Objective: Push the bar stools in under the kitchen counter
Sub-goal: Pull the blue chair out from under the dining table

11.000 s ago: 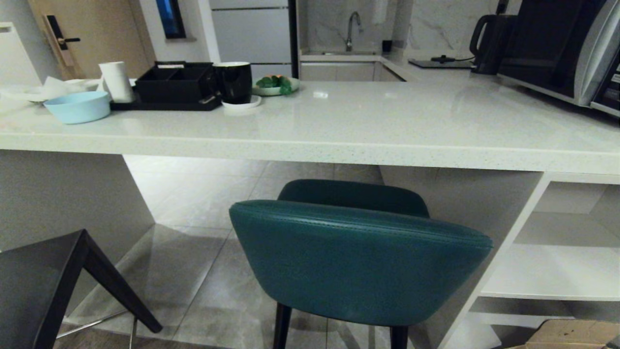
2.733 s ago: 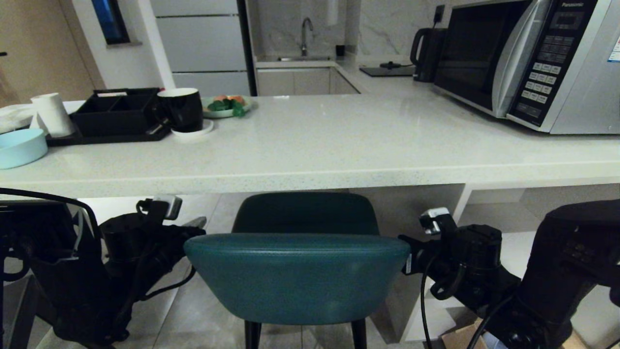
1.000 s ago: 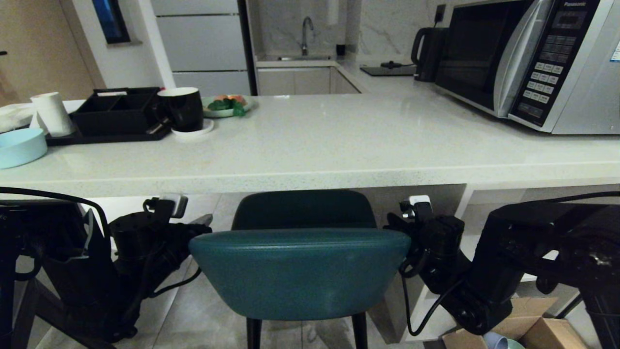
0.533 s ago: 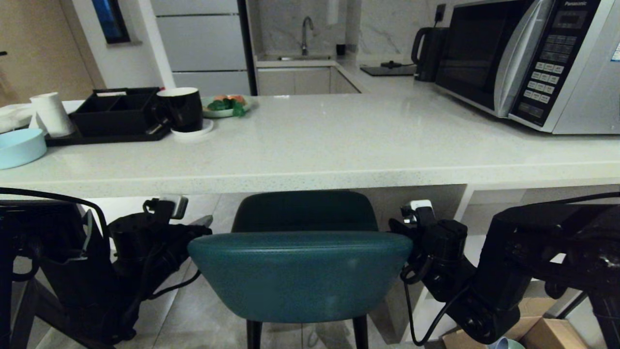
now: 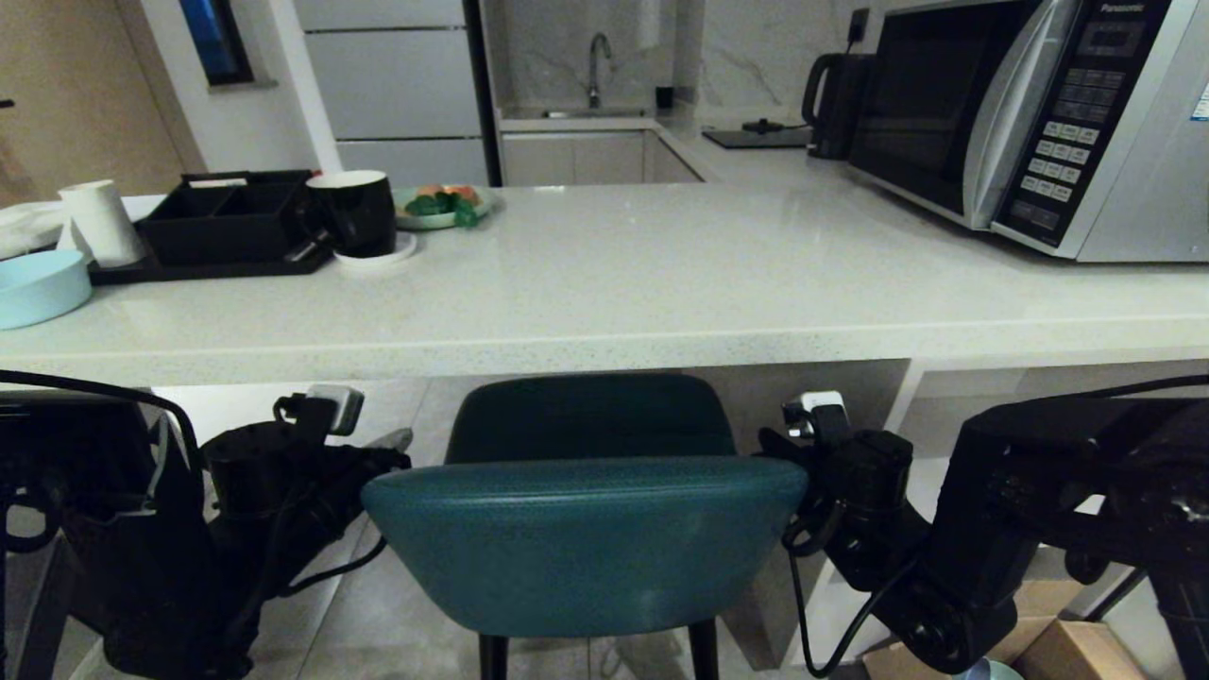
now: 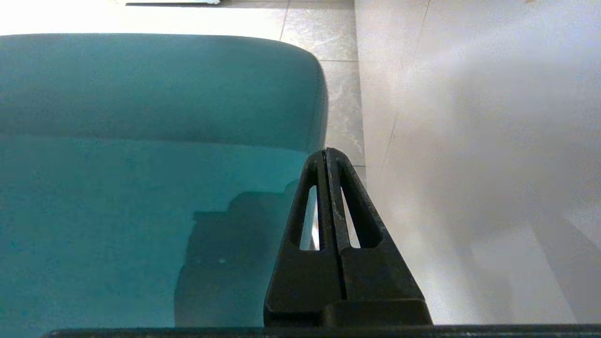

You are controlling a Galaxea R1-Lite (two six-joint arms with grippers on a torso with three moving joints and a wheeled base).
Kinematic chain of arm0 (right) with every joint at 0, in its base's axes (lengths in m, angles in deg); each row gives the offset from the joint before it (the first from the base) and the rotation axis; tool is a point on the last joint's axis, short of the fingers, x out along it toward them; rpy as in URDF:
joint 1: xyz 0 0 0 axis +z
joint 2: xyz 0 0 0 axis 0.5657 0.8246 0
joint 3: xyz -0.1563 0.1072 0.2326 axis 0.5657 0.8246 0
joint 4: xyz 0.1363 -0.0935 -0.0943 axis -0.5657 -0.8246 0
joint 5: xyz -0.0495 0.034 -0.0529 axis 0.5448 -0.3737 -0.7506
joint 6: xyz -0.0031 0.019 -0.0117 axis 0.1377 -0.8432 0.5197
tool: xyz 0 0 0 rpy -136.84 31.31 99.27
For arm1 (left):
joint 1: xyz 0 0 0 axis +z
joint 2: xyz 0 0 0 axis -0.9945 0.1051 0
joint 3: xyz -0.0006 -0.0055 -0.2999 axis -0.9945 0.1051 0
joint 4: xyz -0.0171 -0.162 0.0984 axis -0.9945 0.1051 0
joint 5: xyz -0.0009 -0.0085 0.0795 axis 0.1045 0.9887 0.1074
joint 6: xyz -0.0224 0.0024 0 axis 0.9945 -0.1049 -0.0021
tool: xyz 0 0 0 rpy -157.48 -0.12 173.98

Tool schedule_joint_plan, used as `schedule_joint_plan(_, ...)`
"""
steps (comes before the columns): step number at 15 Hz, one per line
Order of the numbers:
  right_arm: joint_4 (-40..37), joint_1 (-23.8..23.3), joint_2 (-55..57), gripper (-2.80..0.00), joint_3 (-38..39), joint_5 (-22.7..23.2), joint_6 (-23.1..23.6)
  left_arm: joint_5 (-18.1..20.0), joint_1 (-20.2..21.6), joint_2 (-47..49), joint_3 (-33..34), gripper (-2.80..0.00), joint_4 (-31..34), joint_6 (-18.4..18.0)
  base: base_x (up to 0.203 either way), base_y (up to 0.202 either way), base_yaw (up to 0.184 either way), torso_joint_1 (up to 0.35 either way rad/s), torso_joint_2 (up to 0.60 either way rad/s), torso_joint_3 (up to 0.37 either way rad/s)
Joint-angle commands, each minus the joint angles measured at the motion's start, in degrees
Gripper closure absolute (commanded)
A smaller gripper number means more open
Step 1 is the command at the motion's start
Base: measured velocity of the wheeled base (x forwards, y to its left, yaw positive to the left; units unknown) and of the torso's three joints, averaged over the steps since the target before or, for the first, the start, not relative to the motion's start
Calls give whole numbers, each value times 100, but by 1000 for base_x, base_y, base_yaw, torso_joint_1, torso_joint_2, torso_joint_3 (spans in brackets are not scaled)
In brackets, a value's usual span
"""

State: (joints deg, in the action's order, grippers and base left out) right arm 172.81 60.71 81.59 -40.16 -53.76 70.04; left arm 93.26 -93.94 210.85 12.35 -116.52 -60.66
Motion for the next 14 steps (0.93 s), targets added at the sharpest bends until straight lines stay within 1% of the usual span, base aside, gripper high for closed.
schedule_joint_plan(1,43,9,13,0,-14,-10,6,5,-49,-124,92,0,-48,4,0,0,0,0,0,0)
schedule_joint_plan(5,43,20,123,0,-18,-10,-3,-30,-101,-256,367,0,-48,21,0,0,0,0,0,0)
schedule_joint_plan(9,43,188,-166,0,281,-21,-2,-150,-92,-113,84,0,-48,31,0,0,0,0,0,0)
schedule_joint_plan(14,43,204,-216,0,277,-28,6,-171,-101,-63,13,0,-48,31,0,0,0,0,0,0)
